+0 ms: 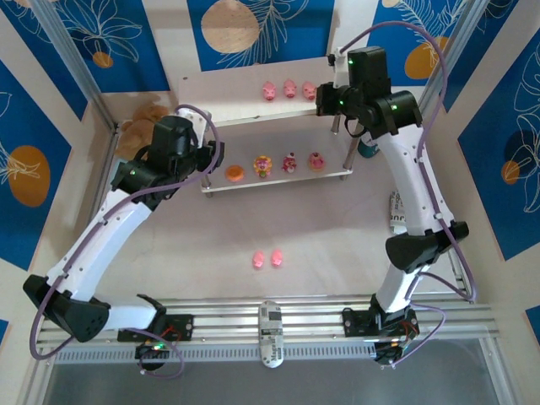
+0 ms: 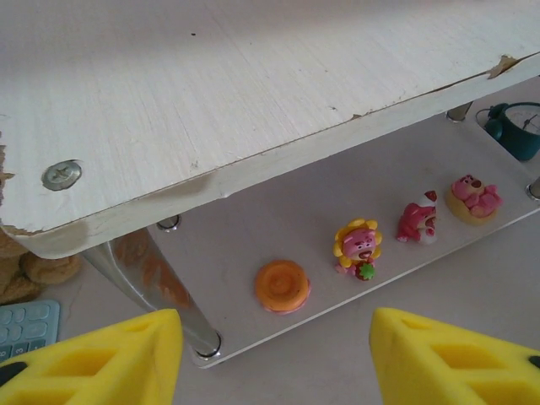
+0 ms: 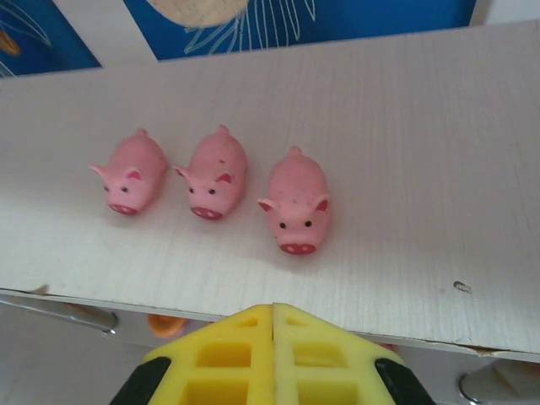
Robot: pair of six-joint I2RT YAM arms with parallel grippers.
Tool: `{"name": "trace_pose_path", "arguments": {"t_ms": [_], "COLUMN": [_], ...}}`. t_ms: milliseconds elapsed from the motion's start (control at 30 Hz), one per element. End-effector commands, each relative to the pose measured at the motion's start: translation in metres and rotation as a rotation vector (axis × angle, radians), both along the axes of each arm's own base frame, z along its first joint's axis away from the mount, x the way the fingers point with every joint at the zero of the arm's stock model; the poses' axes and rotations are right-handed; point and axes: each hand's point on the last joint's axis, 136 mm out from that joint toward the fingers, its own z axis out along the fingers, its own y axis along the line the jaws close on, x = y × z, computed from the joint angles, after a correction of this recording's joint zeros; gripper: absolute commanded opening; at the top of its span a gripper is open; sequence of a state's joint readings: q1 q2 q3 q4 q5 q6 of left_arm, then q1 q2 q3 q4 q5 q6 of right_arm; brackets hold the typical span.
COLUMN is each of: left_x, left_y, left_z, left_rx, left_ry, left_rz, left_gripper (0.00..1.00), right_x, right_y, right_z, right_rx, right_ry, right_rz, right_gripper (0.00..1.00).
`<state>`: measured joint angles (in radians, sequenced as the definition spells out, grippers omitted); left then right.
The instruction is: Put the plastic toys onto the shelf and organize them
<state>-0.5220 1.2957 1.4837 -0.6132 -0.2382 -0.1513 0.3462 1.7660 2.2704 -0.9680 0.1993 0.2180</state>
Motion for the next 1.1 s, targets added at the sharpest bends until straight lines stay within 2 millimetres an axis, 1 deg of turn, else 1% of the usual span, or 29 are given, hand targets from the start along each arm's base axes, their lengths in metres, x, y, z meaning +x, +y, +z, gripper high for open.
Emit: {"name": "trace_pose_path", "arguments": {"t_ms": [0, 500, 867, 1067], "left_x": [-0.003, 0.005, 0.006, 0.007], "left_y": [0.003, 0.0, 0.004, 0.006], "left_z": [0.012, 0.011, 0.011, 0.009], "left_rx": [-0.007, 0.006, 0.011, 0.012], "left_ry": [-0.039, -0.041, -0.043, -0.041], "left_rz": [0.008, -0.001, 0.006, 0.01], "left_gripper": [0.61, 0.61, 0.62, 0.62], "right_x": [-0.002, 0.031, 0.042, 0.046], "right_y": [-0.004, 0.001, 0.0, 0.004], "right_z": [-0.006, -0.03, -0.035, -0.037], "right_rx": [-0.05, -0.075, -0.061, -0.046], "right_ry": [0.027, 0.075, 0.079, 0.083], "right_rz": [-0.009, -0.02, -0.028, -0.018], "right_gripper": [0.0, 0.01, 0.02, 0.02]}}
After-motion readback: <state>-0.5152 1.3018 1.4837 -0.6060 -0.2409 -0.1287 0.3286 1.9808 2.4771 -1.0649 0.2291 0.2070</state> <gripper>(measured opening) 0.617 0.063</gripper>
